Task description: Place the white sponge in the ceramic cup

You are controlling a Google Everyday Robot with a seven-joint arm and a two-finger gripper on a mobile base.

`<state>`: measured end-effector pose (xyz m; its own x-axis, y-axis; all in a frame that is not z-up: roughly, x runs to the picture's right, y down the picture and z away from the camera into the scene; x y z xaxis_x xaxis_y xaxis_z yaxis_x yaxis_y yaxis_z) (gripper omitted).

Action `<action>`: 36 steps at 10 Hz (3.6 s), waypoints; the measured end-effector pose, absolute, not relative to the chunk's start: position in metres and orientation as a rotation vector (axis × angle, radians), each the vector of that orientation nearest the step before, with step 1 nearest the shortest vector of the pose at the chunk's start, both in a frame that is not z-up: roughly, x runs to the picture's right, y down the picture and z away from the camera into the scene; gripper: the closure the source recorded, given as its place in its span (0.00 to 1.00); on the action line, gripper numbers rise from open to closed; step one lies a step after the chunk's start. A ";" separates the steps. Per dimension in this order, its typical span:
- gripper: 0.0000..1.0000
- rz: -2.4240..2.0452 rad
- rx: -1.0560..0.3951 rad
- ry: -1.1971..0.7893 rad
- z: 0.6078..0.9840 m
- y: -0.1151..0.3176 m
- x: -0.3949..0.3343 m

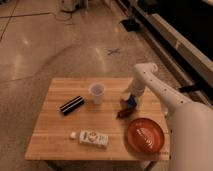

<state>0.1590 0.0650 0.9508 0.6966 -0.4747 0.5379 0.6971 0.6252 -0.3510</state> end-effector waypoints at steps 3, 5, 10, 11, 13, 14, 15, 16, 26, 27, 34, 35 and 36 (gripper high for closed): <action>0.43 -0.708 -0.580 -0.408 0.966 0.066 0.166; 0.66 -0.706 -0.583 -0.389 0.969 0.063 0.172; 1.00 -0.606 -0.626 -0.392 0.933 0.035 0.160; 1.00 -0.564 -0.659 -0.442 0.910 0.028 0.144; 1.00 -0.524 -0.700 -0.521 0.878 0.017 0.118; 1.00 -0.507 -0.721 -0.558 0.863 0.011 0.106; 1.00 -0.490 -0.746 -0.599 0.847 0.005 0.091; 1.00 -0.492 -0.764 -0.619 0.842 0.007 0.087; 1.00 -0.468 -0.600 -0.417 0.813 -0.062 0.052; 1.00 -0.442 -0.585 -0.386 0.805 -0.065 0.050; 1.00 -0.162 -0.618 -0.458 0.755 -0.042 -0.006; 1.00 -0.130 -0.620 -0.482 0.756 -0.041 -0.011; 1.00 -0.095 -0.621 -0.512 0.759 -0.040 -0.017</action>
<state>-0.0172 -0.0395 0.7590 0.8717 0.0652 0.4857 0.2356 0.8132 -0.5321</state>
